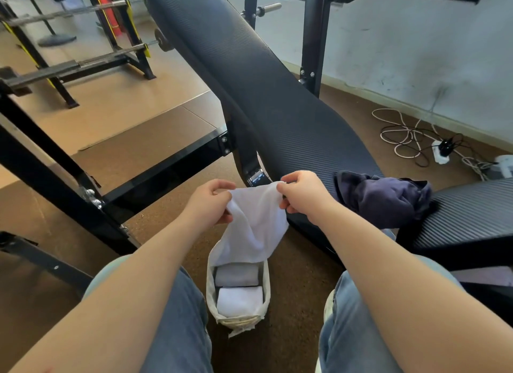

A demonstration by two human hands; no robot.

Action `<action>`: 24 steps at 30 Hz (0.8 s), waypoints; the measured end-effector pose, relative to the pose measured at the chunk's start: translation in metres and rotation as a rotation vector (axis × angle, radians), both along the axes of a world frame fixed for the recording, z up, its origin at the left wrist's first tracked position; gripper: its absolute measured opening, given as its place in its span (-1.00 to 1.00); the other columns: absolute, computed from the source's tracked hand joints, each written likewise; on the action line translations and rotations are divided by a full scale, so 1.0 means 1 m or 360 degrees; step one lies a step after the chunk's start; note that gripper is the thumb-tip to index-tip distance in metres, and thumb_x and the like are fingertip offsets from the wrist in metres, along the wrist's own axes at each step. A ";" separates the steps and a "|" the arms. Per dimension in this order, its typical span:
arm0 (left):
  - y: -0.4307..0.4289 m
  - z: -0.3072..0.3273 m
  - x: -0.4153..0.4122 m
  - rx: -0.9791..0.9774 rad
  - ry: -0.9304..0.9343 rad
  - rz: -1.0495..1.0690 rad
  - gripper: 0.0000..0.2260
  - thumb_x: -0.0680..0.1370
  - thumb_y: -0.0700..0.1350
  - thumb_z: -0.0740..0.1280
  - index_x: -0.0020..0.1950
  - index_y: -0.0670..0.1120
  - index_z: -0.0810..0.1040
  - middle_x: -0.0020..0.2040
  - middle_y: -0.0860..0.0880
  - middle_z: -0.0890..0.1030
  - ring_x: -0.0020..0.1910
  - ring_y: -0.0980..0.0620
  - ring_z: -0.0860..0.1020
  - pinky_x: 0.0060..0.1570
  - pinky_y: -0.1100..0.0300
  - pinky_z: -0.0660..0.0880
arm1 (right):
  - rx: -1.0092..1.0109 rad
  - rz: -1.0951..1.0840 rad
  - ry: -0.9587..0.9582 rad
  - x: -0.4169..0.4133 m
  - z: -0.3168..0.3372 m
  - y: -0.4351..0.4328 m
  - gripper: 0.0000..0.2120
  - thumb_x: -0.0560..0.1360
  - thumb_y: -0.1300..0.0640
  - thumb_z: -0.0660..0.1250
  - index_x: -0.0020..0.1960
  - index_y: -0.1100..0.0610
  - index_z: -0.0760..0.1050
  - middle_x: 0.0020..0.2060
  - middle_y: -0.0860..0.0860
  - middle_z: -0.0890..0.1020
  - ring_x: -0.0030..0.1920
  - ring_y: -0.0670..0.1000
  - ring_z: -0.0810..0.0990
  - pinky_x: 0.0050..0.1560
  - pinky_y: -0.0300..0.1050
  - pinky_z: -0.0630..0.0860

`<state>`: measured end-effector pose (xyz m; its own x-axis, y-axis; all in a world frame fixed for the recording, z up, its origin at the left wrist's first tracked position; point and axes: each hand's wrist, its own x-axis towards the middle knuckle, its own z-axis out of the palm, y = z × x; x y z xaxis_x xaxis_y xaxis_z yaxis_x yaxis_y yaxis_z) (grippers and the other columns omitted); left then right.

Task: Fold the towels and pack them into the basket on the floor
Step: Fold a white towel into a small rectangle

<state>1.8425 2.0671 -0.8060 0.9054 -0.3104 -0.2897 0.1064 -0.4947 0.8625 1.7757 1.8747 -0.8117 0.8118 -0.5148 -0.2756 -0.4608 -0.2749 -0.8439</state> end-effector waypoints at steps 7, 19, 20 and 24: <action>-0.015 -0.001 -0.010 -0.0157 0.0041 -0.0162 -0.80 0.64 -0.25 0.29 0.16 -0.03 0.64 0.05 -0.07 0.64 -0.02 -0.02 0.67 -0.12 0.16 0.69 | -0.0160 0.0170 -0.0146 0.012 -0.008 0.026 -0.98 0.62 0.07 0.38 0.04 -0.02 0.56 -0.13 -0.02 0.67 -0.22 -0.05 0.70 -0.22 -0.22 0.66; -0.005 -0.009 -0.002 0.0006 -0.0549 -0.0240 -0.84 0.57 -0.11 0.46 0.12 0.11 0.68 -0.09 0.18 0.65 -0.13 0.11 0.68 -0.18 0.29 0.65 | -0.0384 0.0364 -0.0328 0.015 -0.008 0.028 -0.77 0.58 -0.01 0.43 0.19 0.03 0.69 -0.09 -0.14 0.66 -0.13 -0.11 0.65 -0.03 -0.18 0.68; -0.004 -0.009 -0.002 0.0025 -0.0574 -0.0244 -0.84 0.57 -0.09 0.46 0.12 0.10 0.68 -0.10 0.19 0.64 -0.14 0.11 0.67 -0.19 0.31 0.65 | -0.0383 0.0375 -0.0322 0.015 -0.008 0.029 -0.77 0.59 -0.01 0.42 0.19 0.04 0.69 -0.09 -0.13 0.66 -0.13 -0.10 0.66 -0.02 -0.17 0.68; -0.003 -0.009 -0.001 0.0125 -0.0699 -0.0266 -0.84 0.59 -0.05 0.43 0.15 0.06 0.69 -0.08 0.15 0.62 -0.13 0.14 0.60 -0.20 0.40 0.54 | -0.0391 0.0369 -0.0313 0.014 -0.008 0.031 -0.76 0.59 0.00 0.42 0.21 0.05 0.69 -0.04 -0.07 0.70 -0.10 -0.08 0.67 0.00 -0.16 0.68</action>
<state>1.8416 2.0641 -0.8149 0.8869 -0.4549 0.0809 -0.3466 -0.5392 0.7676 1.7901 1.9058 -0.8193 0.9395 -0.3426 0.0056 -0.1986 -0.5576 -0.8060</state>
